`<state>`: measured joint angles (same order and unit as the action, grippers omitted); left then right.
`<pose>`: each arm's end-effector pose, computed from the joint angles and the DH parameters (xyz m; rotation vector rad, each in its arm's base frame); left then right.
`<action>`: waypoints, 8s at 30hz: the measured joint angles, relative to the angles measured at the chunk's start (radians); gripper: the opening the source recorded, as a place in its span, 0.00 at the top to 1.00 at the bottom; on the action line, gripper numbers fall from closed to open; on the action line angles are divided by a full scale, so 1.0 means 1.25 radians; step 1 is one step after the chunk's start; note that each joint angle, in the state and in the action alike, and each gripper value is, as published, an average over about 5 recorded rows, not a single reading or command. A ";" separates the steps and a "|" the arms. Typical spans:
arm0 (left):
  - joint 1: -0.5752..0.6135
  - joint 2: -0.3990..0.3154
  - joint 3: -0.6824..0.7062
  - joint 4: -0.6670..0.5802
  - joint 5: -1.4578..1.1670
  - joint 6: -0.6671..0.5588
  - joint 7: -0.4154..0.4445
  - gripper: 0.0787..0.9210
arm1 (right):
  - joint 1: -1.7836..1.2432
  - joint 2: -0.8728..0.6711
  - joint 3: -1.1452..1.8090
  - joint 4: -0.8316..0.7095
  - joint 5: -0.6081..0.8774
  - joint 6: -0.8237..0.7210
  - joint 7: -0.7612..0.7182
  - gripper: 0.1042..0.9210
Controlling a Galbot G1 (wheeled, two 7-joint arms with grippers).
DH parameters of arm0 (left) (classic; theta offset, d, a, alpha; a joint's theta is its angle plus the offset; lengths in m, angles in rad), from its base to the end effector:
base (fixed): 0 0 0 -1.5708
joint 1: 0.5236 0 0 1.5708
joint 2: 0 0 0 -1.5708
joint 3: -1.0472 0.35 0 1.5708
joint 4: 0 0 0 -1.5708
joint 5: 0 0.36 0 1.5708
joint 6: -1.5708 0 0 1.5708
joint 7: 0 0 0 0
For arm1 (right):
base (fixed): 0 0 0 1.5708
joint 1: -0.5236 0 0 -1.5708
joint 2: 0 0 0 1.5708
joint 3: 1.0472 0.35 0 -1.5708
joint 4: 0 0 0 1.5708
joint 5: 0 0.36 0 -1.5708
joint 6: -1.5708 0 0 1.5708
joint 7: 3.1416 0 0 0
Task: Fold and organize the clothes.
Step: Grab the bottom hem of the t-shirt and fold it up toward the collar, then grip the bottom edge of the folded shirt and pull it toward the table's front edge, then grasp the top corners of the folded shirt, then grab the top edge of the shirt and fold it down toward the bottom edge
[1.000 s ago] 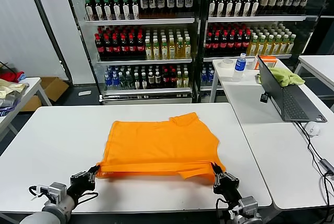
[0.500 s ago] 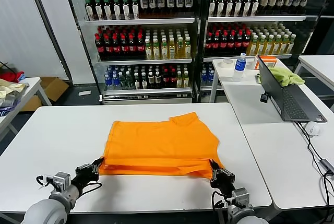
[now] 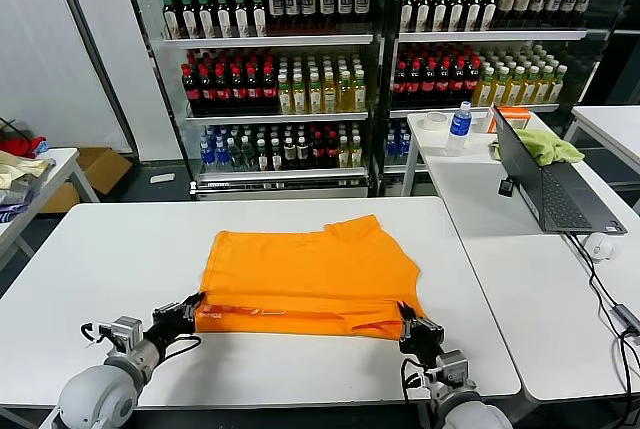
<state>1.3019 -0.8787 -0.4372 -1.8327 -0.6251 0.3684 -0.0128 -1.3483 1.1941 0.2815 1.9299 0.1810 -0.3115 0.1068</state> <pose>0.2806 0.1408 -0.2971 -0.2910 -2.6597 -0.0975 0.2420 -0.0071 -0.3239 0.3163 -2.7959 0.2384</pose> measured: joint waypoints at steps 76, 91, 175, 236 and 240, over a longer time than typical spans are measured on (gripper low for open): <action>0.138 0.004 -0.046 -0.134 -0.031 0.165 -0.124 1.00 | -0.201 -0.080 0.128 0.158 0.168 -0.108 -0.031 1.00; 0.318 -0.003 -0.118 -0.277 -0.015 0.162 -0.130 1.00 | -0.291 -0.104 0.163 0.232 0.141 -0.098 -0.034 1.00; -0.369 0.014 0.218 0.305 -0.055 0.059 0.014 0.12 | 0.589 0.150 -0.173 -0.522 0.265 -0.161 0.084 0.12; -0.136 0.064 0.087 0.078 -0.106 0.004 0.028 0.99 | 0.293 -0.023 -0.095 -0.082 0.348 -0.178 0.117 0.99; -0.100 0.066 0.071 0.049 -0.106 0.003 0.025 0.99 | 0.245 -0.035 -0.077 -0.045 0.342 -0.178 0.112 0.99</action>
<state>1.1764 -0.7968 -0.3488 -1.7710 -0.7572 0.3719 0.0186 -1.0417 1.1499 0.1852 1.8736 0.6091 -0.5338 0.2467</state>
